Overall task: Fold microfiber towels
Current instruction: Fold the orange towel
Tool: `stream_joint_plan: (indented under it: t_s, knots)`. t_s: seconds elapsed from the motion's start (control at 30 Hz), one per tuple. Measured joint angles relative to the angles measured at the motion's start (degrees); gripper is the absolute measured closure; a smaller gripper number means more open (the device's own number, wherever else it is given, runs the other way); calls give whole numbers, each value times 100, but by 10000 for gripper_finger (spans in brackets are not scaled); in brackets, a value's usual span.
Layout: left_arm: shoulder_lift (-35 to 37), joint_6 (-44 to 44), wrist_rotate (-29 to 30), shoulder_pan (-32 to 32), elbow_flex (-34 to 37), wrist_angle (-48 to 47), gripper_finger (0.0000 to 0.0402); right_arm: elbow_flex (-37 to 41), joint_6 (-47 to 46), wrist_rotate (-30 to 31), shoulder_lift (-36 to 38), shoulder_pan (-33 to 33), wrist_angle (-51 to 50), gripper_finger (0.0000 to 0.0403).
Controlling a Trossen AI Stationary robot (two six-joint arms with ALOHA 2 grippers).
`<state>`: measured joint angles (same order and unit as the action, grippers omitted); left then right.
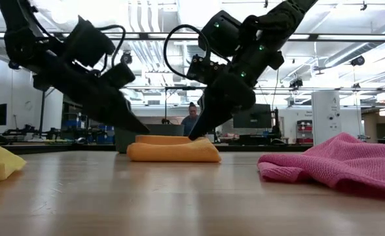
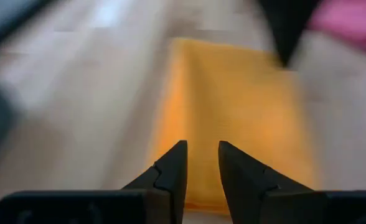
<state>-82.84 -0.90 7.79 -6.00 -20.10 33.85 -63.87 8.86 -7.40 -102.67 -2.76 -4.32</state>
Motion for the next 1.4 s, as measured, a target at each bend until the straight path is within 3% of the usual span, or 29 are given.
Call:
stream_joint_plan:
  t_s: [0.07,0.13,0.3,0.47,0.57,0.7,0.77,0.87,1.1,1.17,1.4]
  knots:
    - [-154,-113,678,-19,-47,106,325,37,-2,-4,0,0,31,394]
    - [-283,-268,885,-78,-68,117,325,79,-8,-4,0,0,43,394]
    - [-435,-283,895,-162,-133,175,325,129,-75,2,0,-2,37,394]
    - [186,-47,804,-71,-134,68,325,113,-202,285,59,-4,-34,394]
    - [677,742,554,-48,-117,-37,325,39,-525,631,191,-4,-163,394]
    - [1149,2667,349,-52,-5,-36,322,-36,-1380,1272,375,-20,-422,394]
    - [1302,3328,-283,-46,85,-93,313,-46,-2155,1453,443,-36,-509,394]
    - [1496,4268,-1103,-7,105,-497,286,-50,-3195,1259,538,-68,-738,385]
    - [1688,6326,-1373,125,107,-2019,198,-11,-4338,1140,538,81,-931,313]
    - [1636,6538,-1329,150,118,-2278,178,-11,-4554,1187,535,76,-1047,285]
    - [816,6627,-867,188,94,-1248,158,142,-5030,1614,494,81,-973,198]
